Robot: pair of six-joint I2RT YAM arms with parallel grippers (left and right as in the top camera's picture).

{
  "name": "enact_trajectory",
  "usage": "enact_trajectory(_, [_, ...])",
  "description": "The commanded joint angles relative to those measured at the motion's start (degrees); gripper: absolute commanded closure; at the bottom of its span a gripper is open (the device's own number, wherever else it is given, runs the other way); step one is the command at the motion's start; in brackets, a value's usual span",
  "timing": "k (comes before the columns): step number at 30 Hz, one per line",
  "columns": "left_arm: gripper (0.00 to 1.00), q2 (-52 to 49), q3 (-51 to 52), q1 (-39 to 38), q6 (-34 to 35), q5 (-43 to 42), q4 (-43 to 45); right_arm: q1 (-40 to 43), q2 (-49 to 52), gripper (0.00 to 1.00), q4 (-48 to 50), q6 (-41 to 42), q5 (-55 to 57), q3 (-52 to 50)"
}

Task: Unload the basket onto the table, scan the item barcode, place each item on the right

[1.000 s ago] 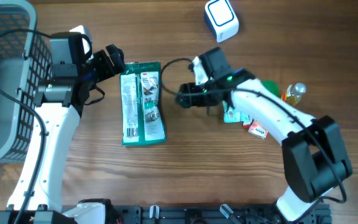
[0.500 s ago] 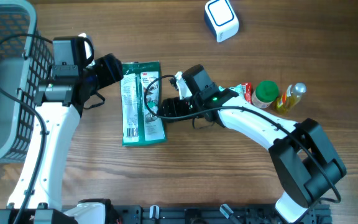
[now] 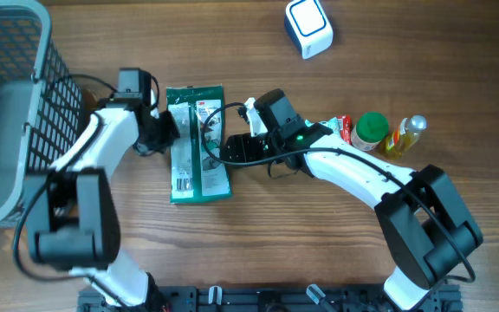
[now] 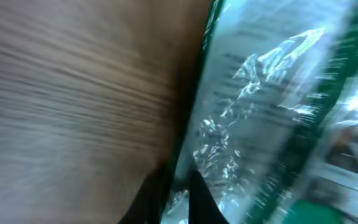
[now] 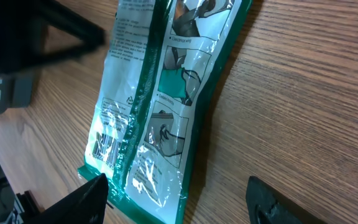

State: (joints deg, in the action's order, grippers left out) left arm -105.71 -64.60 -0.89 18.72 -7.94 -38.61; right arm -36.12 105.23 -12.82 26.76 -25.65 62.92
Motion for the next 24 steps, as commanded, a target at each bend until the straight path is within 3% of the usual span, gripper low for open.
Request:
enact_trajectory(1, [0.96,-4.8,0.5,-1.8,-0.5,-4.3,-1.2,0.5,1.5,0.28,-1.4,-0.7,-0.1,-0.8])
enact_trajectory(8, [0.94,-5.2,0.5,-7.7,-0.5,-4.5,-3.1,0.5,5.4,0.28,-2.5,1.9,-2.2,-0.8])
enact_trajectory(14, [0.91,-5.2,0.5,-11.2,-0.5,-4.5,-1.6,0.5,11.3,0.31,2.1,1.7,-9.0,-0.8])
enact_trajectory(16, [0.91,-5.2,0.5,-11.4,-0.5,-4.5,-1.3,0.5,11.4,0.49,3.5,1.7,-13.2,-0.8])
enact_trajectory(18, [0.91,-5.2,0.5,-11.4,-0.5,-4.4,-1.2,0.5,11.4,0.60,4.1,1.8,-14.1,-0.8])
enact_trajectory(24, [0.92,-5.2,0.5,-11.4,-0.5,-4.5,-0.7,0.5,11.5,0.65,5.1,1.8,-14.0,-0.8])
